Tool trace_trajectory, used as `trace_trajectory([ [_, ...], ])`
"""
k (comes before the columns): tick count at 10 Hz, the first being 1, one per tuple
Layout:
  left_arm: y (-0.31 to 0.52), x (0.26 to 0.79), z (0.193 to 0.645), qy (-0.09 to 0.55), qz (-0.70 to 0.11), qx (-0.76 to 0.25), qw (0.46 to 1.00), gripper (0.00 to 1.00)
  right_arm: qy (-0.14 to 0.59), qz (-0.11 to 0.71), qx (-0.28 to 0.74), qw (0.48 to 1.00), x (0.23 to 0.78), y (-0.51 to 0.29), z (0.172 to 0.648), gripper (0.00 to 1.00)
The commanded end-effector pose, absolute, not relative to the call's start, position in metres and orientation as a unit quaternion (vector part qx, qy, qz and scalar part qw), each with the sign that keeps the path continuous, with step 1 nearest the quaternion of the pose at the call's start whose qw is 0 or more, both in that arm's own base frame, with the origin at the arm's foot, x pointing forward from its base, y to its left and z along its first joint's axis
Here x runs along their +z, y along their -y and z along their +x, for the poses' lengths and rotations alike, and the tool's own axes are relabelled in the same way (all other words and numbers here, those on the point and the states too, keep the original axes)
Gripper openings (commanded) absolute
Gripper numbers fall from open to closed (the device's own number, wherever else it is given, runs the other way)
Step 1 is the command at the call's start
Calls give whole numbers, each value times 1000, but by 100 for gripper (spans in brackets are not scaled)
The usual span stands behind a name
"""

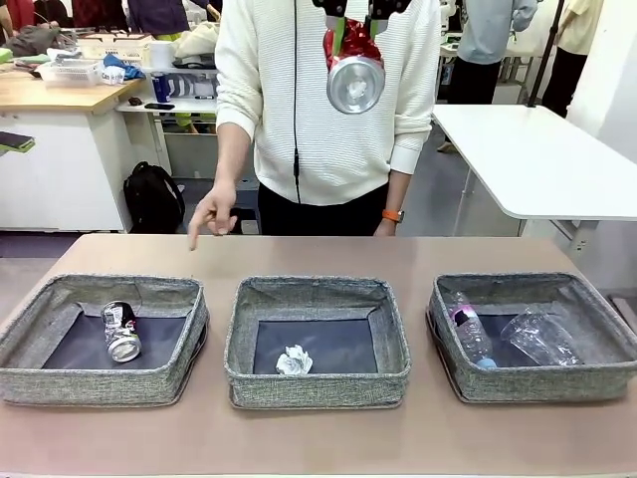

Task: Sort the waste into the appropriate baskets.
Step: Place the picked waste into the Fabric basket indicated by the person.

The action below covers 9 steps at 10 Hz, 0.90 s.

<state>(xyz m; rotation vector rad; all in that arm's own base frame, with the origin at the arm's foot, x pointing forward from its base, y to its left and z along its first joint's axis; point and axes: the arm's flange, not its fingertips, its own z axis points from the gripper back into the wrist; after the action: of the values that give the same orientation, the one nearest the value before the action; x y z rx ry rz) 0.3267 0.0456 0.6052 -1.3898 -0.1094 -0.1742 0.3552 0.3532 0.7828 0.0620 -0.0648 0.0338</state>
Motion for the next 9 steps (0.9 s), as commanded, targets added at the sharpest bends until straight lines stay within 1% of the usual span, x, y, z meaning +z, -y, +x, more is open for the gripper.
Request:
trace_trajectory([
  [1, -45, 608, 327, 57, -647, -89, 755, 100, 35, 30, 13, 999, 784, -351, 354, 26],
  [7, -45, 608, 327, 57, -647, -89, 755, 100, 35, 30, 13, 999, 784, -351, 354, 26],
  [8, -46, 605, 327, 50, -639, -80, 763, 100, 32, 31, 17, 999, 783, -353, 355, 27],
  [9, -50, 603, 323, 29, -614, -100, 783, 100, 38, 38, 44, 998, 774, -363, 352, 27],
])
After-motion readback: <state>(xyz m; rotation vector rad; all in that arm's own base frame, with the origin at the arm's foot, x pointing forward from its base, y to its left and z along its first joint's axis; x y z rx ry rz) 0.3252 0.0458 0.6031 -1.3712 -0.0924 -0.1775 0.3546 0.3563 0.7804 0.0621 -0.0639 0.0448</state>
